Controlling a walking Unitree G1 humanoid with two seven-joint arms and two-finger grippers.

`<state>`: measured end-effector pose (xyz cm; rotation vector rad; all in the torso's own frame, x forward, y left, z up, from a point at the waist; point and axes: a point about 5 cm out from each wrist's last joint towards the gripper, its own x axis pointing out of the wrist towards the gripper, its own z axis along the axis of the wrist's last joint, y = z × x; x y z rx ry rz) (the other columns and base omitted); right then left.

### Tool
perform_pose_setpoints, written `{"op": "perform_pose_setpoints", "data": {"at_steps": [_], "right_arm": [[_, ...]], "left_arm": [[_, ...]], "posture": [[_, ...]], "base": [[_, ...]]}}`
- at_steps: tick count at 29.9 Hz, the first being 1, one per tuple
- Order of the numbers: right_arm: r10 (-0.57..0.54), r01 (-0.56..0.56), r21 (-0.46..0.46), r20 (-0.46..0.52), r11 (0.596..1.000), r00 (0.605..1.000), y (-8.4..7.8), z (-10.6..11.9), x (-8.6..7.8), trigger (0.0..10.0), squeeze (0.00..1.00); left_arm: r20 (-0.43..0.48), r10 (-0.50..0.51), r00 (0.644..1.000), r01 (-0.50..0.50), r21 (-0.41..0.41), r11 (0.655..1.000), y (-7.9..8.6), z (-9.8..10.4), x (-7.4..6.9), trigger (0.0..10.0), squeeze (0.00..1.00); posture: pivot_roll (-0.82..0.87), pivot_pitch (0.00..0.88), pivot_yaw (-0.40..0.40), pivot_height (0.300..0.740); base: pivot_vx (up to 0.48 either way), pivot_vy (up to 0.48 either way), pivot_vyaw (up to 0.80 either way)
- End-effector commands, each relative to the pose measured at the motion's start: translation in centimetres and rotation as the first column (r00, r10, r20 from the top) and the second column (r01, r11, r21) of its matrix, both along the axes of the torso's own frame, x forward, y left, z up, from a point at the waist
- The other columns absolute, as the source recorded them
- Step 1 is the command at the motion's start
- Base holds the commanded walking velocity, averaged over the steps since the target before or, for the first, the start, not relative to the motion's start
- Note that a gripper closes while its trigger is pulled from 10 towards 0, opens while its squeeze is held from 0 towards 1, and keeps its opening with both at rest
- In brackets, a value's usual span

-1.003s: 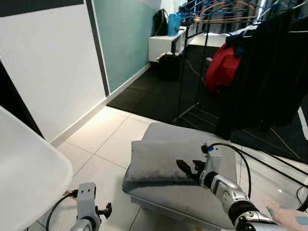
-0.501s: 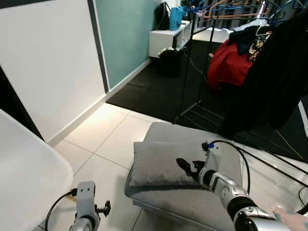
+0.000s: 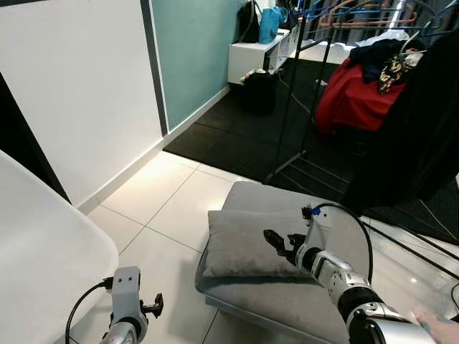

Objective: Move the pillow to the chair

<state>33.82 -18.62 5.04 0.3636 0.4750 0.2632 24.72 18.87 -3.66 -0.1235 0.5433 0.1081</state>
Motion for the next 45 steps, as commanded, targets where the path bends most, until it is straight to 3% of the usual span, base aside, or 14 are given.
{"op": "perform_pose_setpoints", "data": {"at_steps": [1, 7, 8, 13, 17, 24, 29, 32, 33, 34, 35, 37, 42, 45], "right_arm": [[-0.018, 0.018, 0.015, -0.023, 1.000, 1.000, -0.2, 0.1, 0.1, 10.0, 0.00], [-0.038, 0.039, 0.031, -0.009, 0.999, 0.999, -0.3, 0.3, 0.3, 10.0, 0.00], [-0.047, 0.047, 0.063, -0.008, 0.997, 0.999, -0.3, 0.5, 0.4, 10.0, 0.00], [-0.052, 0.053, 0.080, -0.007, 0.995, 0.999, -0.3, 0.6, 0.5, 10.0, 0.00], [-0.117, 0.129, 0.180, -0.077, 0.975, 0.990, -0.5, -0.2, -0.1, 10.0, 0.00], [-0.113, 0.131, 0.262, -0.083, 0.956, 0.990, 0.1, -0.3, -0.2, 10.0, 0.00], [-0.107, 0.101, 0.337, -0.001, 0.936, 0.994, 0.1, 1.3, 0.7, 10.0, 0.00], [-0.051, 0.031, 0.262, 0.071, 0.965, 0.996, 0.4, 1.6, 0.7, 10.0, 0.00], [-0.010, -0.003, 0.156, 0.081, 0.988, 0.997, 0.6, 0.9, 0.1, 10.0, 0.00], [-0.010, -0.003, 0.156, 0.081, 0.988, 0.997, 0.6, 0.9, 0.1, 10.0, 0.00], [0.024, -0.022, -0.015, 0.100, 1.000, 0.995, 0.8, 0.0, -0.6, 10.0, 0.00], [0.018, -0.010, -0.073, 0.111, 0.997, 0.994, 0.7, -0.2, -0.9, 10.0, 0.00], [0.025, -0.013, -0.062, 0.195, 0.998, 0.981, 1.4, 0.8, -1.3, 10.0, 0.00], [0.019, -0.006, -0.064, 0.207, 0.998, 0.978, 1.2, 1.1, -1.2, 10.0, 0.00]], "left_arm": [[0.007, 0.001, 1.000, -0.001, -0.004, 1.000, -0.1, -0.2, -0.4, 10.0, 0.00], [0.030, -0.006, 1.000, 0.005, 0.022, 1.000, 0.0, 0.0, -0.3, 10.0, 0.00], [0.077, 0.004, 0.997, -0.006, 0.031, 0.999, 1.4, 1.6, 1.6, 10.0, 0.00], [0.100, 0.003, 0.995, -0.008, 0.041, 0.999, 1.9, 2.4, 2.3, 10.0, 0.00], [0.296, 0.008, 0.955, -0.035, 0.088, 0.995, 3.1, 6.5, 5.2, 10.0, 0.00], [0.383, -0.017, 0.924, -0.026, 0.108, 0.994, 3.6, 8.1, 5.7, 10.0, 0.00], [0.406, -0.030, 0.914, -0.030, 0.140, 0.990, 4.4, 8.8, 5.7, 10.0, 0.00], [0.451, 0.030, 0.892, -0.083, 0.098, 0.992, 5.3, 9.5, 5.3, 10.0, 0.00], [0.446, 0.020, 0.895, -0.072, 0.102, 0.992, 4.9, 9.2, 4.9, 10.0, 0.00], [0.446, 0.020, 0.895, -0.072, 0.102, 0.992, 4.9, 9.2, 4.9, 10.0, 0.00], [0.443, 0.003, 0.897, -0.056, 0.108, 0.993, 4.3, 8.8, 4.3, 10.0, 0.00], [0.443, 0.002, 0.896, -0.055, 0.108, 0.993, 4.1, 8.7, 4.0, 10.0, 0.00], [0.466, 0.025, 0.884, -0.071, 0.082, 0.994, 4.6, 8.7, 1.9, 10.0, 0.00], [0.460, 0.022, 0.888, -0.074, 0.097, 0.993, 5.2, 8.8, 1.9, 10.0, 0.00]], "posture": [[-0.19, 0.024, -0.014, 0.726], [-0.18, 0.027, -0.017, 0.706], [-0.18, 0.031, -0.015, 0.696], [-0.18, 0.036, -0.013, 0.691], [-0.17, 0.056, -0.003, 0.671], [-0.16, 0.067, 0.005, 0.651], [-0.15, 0.076, -0.007, 0.631], [-0.17, 0.058, -0.008, 0.616], [-0.16, 0.059, -0.017, 0.611], [-0.16, 0.059, -0.017, 0.611], [-0.15, 0.083, -0.021, 0.601], [-0.15, 0.087, -0.020, 0.596], [-0.15, 0.079, -0.003, 0.576], [-0.16, 0.109, 0.001, 0.566]], "base": [[0.000, 0.000, 0.00], [0.000, 0.000, 0.00], [0.000, 0.000, 0.00], [0.000, 0.000, 0.00], [0.000, 0.000, 0.00], [0.000, 0.000, 0.00], [0.000, 0.000, 0.00], [0.000, 0.000, 0.00], [0.000, 0.000, 0.00], [0.000, 0.000, 0.00], [0.000, 0.000, 0.00], [0.000, 0.000, 0.00], [0.000, 0.000, 0.00], [0.000, 0.000, 0.00]]}}
